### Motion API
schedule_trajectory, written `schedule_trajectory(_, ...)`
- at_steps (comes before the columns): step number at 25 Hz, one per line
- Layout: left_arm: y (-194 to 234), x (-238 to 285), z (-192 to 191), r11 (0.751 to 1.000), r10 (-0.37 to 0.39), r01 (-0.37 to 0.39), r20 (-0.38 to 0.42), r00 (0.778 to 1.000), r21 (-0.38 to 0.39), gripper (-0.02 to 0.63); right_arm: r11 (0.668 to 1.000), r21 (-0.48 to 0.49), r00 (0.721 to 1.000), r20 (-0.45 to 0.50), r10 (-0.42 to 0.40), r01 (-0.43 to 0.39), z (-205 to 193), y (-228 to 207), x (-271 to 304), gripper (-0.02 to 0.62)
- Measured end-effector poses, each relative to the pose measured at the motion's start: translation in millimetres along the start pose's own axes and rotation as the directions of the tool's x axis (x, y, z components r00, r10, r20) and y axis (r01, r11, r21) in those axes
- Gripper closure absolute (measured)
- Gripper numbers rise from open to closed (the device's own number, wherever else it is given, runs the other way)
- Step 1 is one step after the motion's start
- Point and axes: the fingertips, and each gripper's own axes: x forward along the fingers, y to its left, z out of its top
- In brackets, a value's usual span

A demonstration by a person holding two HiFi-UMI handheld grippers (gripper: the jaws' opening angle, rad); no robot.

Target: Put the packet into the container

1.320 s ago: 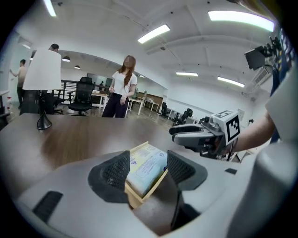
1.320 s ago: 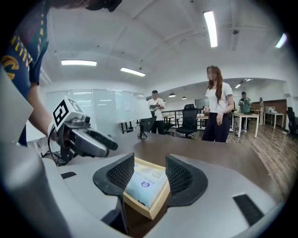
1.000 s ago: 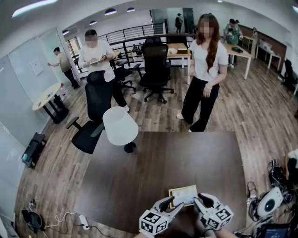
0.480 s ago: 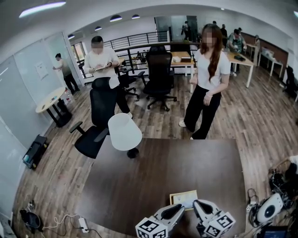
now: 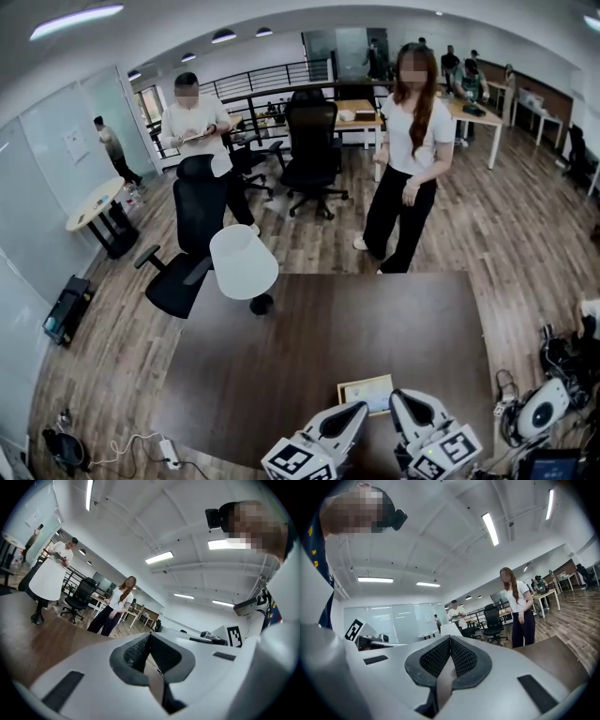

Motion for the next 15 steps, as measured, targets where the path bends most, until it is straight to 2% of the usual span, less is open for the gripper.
schedule_trajectory(4,-2.8,0.0,14.6,1.0,0.008,-0.009,0.035,0.999,0.009,0.606,1.0,0.01,0.999,0.044,0.01,-0.011,21.7,14.3,3.3,0.584)
schedule_trajectory(15,-5.7,0.5,12.8,1.0,0.006,-0.007,0.035,0.999,0.018,0.606,1.0,-0.007,0.998,0.062,-0.021,0.022,13.5,14.2,-7.0,0.584)
